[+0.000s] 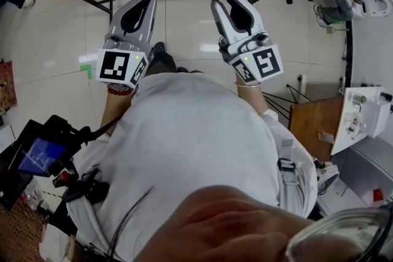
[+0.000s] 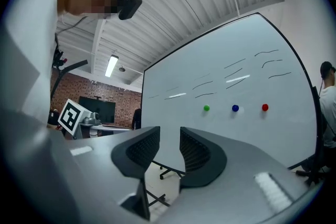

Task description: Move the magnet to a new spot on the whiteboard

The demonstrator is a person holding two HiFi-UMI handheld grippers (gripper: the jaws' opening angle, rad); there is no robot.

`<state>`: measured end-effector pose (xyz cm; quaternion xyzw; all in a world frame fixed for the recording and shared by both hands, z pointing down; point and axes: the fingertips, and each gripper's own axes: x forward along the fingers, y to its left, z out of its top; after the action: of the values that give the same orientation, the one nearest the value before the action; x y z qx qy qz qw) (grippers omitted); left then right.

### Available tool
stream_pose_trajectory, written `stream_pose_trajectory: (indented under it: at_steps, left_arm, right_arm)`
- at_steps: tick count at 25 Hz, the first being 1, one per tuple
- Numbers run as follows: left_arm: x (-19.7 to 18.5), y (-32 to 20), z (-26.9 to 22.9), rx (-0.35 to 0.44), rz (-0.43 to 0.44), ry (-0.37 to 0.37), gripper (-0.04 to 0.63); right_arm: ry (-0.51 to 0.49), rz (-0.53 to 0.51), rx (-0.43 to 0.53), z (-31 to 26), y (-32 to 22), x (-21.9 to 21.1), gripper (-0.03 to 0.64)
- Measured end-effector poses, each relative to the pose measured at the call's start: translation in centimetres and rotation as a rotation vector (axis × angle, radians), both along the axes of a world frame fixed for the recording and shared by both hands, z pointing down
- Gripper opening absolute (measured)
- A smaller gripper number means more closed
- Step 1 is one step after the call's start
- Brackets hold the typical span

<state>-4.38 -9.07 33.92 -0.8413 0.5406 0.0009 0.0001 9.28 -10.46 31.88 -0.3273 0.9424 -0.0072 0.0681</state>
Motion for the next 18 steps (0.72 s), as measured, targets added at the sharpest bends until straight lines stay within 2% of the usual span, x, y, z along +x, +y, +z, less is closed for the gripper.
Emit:
stream_pose_trajectory:
  at_steps: [3,6,11,18]
  left_arm:
    - [-4.4,-3.3,-0.6,-0.003,0.002,0.01,0.006]
    - [-6.2,-5.0,-0.7,-0.007,0.013,0.005,0.006]
    - [-5.3,-4.9,-1.0,0.003,0.047,0.0,0.006]
    - [-2.1,-3.9,-0.6,-0.006,0.141,0.014,0.006]
  right_arm:
    - [0.01,0.031,-0.006,-0.8,-3.6,-3.6,0.131]
    - [0.008,0.074,0.014,-1.6,-5.6,-5.0,0.14]
    - [0.023,0.227,0.049,-2.6,-8.5,-3.2,0.143]
    - [0.02,0.431,0.036,-5.9,-16.1,0.1,0.201]
